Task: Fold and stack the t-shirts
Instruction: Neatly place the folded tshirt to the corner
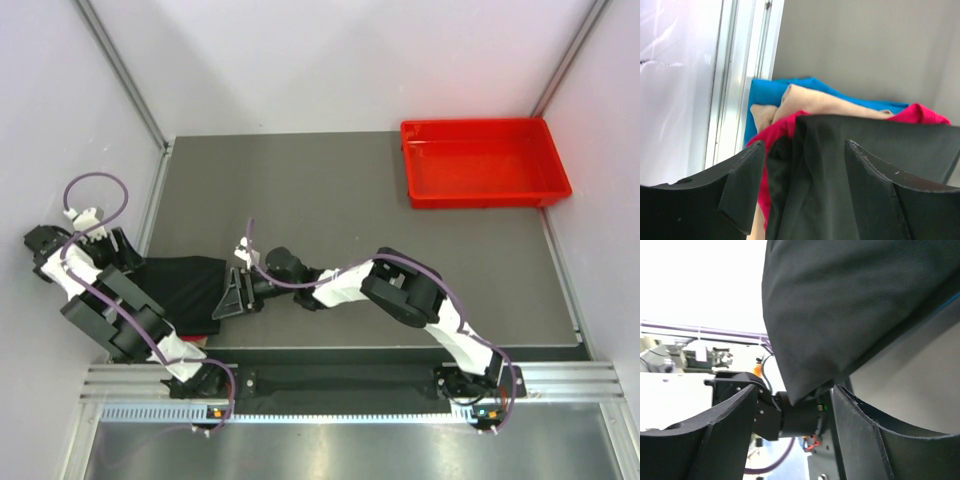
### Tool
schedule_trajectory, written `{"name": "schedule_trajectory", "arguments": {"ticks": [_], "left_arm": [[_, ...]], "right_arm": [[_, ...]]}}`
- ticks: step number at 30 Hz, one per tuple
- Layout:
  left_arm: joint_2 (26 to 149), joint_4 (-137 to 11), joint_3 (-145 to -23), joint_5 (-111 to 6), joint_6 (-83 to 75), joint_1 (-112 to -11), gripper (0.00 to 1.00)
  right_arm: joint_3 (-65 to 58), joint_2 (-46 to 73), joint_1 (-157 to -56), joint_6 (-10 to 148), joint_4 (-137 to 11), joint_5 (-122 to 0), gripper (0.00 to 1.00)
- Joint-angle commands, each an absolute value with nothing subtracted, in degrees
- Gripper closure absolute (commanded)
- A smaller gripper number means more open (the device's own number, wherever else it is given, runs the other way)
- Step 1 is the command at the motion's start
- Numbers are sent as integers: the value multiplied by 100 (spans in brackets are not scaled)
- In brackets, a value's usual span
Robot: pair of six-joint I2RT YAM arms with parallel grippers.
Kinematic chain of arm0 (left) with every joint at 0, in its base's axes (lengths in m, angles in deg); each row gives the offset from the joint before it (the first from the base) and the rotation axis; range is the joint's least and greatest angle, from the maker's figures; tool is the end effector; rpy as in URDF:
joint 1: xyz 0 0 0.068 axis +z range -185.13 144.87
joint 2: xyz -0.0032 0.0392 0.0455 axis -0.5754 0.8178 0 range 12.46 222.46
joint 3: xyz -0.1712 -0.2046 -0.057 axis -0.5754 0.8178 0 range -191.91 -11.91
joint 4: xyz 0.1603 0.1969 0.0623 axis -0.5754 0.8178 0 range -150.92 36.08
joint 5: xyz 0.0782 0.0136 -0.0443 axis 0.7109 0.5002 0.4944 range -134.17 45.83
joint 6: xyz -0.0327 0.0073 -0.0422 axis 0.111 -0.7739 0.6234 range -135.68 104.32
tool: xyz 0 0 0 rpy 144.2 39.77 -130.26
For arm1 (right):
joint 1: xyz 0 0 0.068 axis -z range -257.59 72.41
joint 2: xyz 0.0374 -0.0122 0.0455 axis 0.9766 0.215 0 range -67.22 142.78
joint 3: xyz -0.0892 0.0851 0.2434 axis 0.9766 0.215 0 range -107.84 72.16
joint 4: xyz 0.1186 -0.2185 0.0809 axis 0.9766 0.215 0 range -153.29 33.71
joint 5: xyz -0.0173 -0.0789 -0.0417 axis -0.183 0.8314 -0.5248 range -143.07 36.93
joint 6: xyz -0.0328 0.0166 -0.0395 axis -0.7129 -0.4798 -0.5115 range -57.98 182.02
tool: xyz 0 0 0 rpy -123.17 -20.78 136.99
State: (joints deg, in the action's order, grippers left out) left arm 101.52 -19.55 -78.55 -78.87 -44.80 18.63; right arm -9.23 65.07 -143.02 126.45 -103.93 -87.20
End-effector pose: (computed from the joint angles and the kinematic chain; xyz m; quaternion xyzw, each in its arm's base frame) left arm 0.1999 0.2385 0.2468 -0.1323 0.9227 -0.0744 0.3544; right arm 0.1898 0.4635 0.1382 -0.1946 0.7320 0.6506 0.0556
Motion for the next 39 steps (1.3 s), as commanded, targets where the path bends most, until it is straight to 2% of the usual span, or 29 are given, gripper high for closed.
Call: {"name": "schedule_trajectory", "arguments": {"ticks": [1, 3, 5, 7, 8, 15, 16, 17, 19, 20, 24, 27, 28, 39], "left_arm": [[10228, -2558, -7950, -7960, -4231, 1848, 31], [10298, -2567, -7976, -7933, -4266, 1848, 32], [10403, -2567, -8038, -7924, -4292, 1848, 37], [10474, -2585, -8099, -7915, -4293, 1857, 48], [10553, -2541, -8134, -7933, -4292, 1848, 51], [10764, -2444, -8258, -8144, -4363, 1848, 59], [10782, -2444, -8258, -8161, -4389, 1848, 59], [10817, -2444, -8249, -8179, -4406, 1848, 61], [10835, -2453, -8249, -8179, -4415, 1848, 67], [10852, -2470, -8249, -8179, -4433, 1840, 69], [10905, -2558, -8302, -8205, -4433, 1831, 83], [10958, -2646, -8389, -8153, -4389, 1813, 98], [10967, -2681, -8407, -8092, -4380, 1831, 100], [11055, -3182, -8460, -7679, -4407, 1541, 100]], "right_arm": [[-932, 6558, -14447, 13031, -10970, -8507, 38], [-914, 6611, -14456, 13180, -10925, -8418, 38], [-958, 6725, -14447, 13329, -10961, -8401, 38], [-1089, 6848, -14465, 13391, -10952, -8409, 39], [-1142, 6875, -14465, 13418, -10908, -8444, 39], [-1362, 7007, -14526, 13523, -10740, -8497, 41], [-1397, 7050, -14526, 13550, -10750, -8523, 44], [-1406, 7068, -14535, 13646, -10819, -8558, 55], [-1372, 7095, -14544, 13778, -10977, -8576, 68], [-1345, 7112, -14544, 13952, -11204, -8620, 78], [-1293, 7174, -14544, 14156, -11347, -8682, 100], [-1196, 7165, -14544, 14192, -11435, -8664, 100], [-1178, 7139, -14544, 14174, -11409, -8664, 100], [-1090, 7112, -14544, 14068, -11295, -8629, 100]]}}
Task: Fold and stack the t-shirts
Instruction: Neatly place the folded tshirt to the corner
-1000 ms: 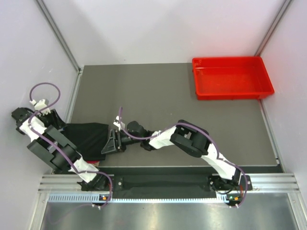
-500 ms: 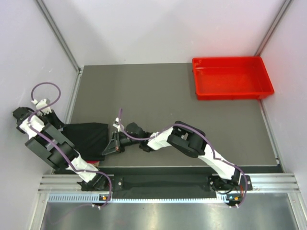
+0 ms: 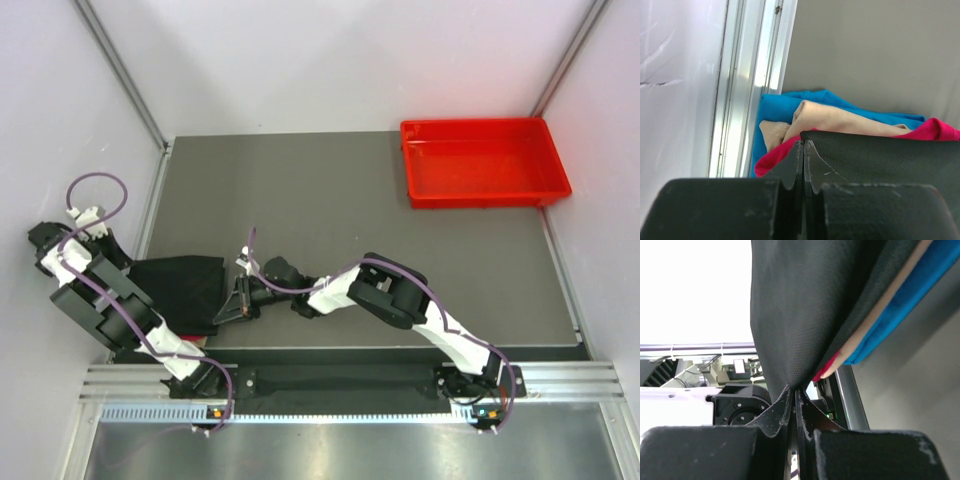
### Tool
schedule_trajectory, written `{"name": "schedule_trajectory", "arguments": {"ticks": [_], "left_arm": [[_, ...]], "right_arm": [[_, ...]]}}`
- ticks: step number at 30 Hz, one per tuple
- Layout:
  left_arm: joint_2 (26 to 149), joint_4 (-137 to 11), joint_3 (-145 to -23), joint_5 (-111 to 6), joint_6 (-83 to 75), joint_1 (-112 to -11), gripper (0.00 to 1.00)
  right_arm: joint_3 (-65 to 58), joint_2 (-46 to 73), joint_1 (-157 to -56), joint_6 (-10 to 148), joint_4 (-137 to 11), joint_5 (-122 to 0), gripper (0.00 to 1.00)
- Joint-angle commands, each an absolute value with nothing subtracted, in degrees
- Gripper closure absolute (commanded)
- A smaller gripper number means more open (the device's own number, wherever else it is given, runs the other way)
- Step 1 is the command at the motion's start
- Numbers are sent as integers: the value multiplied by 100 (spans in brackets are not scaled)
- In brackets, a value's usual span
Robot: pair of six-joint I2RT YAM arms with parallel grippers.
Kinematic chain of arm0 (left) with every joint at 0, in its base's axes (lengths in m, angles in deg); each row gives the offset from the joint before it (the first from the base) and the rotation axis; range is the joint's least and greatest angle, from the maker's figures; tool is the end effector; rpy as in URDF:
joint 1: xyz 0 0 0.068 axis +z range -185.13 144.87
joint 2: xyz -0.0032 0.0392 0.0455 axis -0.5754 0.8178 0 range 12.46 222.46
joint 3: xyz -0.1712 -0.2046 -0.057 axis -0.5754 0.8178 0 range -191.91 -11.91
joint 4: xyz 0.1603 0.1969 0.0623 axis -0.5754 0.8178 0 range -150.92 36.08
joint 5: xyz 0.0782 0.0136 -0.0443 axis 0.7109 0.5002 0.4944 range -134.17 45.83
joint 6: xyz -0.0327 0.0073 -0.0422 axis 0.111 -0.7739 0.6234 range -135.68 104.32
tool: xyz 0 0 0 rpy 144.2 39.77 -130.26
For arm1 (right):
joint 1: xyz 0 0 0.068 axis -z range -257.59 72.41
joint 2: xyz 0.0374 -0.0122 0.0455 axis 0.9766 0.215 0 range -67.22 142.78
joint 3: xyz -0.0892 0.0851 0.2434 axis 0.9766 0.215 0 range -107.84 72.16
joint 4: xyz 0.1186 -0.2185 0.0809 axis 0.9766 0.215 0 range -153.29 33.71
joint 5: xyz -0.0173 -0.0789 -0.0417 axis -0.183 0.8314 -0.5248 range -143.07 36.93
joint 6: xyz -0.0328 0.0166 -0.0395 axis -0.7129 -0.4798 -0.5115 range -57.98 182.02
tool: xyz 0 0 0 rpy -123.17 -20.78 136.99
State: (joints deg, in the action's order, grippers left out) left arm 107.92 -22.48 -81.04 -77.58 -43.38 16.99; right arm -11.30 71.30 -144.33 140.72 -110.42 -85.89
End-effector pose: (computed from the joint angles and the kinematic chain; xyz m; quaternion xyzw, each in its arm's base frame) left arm 0.2214 0.2527 0.2276 -0.1364 0.9268 -0.0809 0.3404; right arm 0.1836 0.4764 0.1077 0.1092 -0.7389 -0.6647 0.0165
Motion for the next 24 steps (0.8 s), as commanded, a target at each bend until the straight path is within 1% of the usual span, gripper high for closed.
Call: {"name": "schedule_trajectory", "arguments": {"ticks": [1, 2, 3, 4, 5, 6, 8, 10, 13, 14, 15, 16, 21, 24], "left_arm": [[11072, -3217, -8469, -7678, -4424, 1515, 99], [11081, -3226, -8451, -7678, -4424, 1497, 97], [11090, -3218, -8460, -7704, -4416, 1479, 89], [11072, -3192, -8443, -7705, -4407, 1479, 81], [11037, -3174, -8451, -7696, -4407, 1479, 73], [11002, -3156, -8425, -7687, -4415, 1470, 56], [10862, -3147, -8407, -7669, -4415, 1470, 46], [10730, -3156, -8433, -7608, -4389, 1462, 38], [10615, -3139, -8530, -7320, -4354, 1313, 30], [10546, -3130, -8539, -7248, -4354, 1260, 16], [10510, -3095, -8583, -7169, -4345, 1138, 14], [10475, -3086, -8600, -7099, -4267, 1067, 1], [10097, -3095, -8653, -6369, -4011, 294, 1], [9790, -3095, -8610, -6009, -3906, -277, 1]], "right_arm": [[-1090, 7112, -14544, 14086, -11295, -8629, 100], [-1099, 7112, -14535, 14077, -11295, -8638, 100], [-1125, 7121, -14535, 14077, -11295, -8647, 99], [-1116, 7104, -14535, 14069, -11303, -8647, 94], [-1116, 7077, -14526, 14042, -11295, -8638, 81], [-1073, 7060, -14518, 14016, -11268, -8612, 73], [-1037, 6954, -14491, 13885, -11120, -8542, 58], [-941, 6814, -14447, 13779, -11075, -8497, 51], [-783, 6525, -14368, 13568, -10953, -8392, 27], [-730, 6410, -14351, 13324, -10752, -8279, 12], [-590, 6287, -14298, 13174, -10637, -8199, 1], [-511, 6016, -14280, 13024, -10514, -8120, 0], [156, 5049, -14052, 11917, -9670, -7356, 0], [386, 4207, -13929, 11214, -8994, -6899, 0]]}}
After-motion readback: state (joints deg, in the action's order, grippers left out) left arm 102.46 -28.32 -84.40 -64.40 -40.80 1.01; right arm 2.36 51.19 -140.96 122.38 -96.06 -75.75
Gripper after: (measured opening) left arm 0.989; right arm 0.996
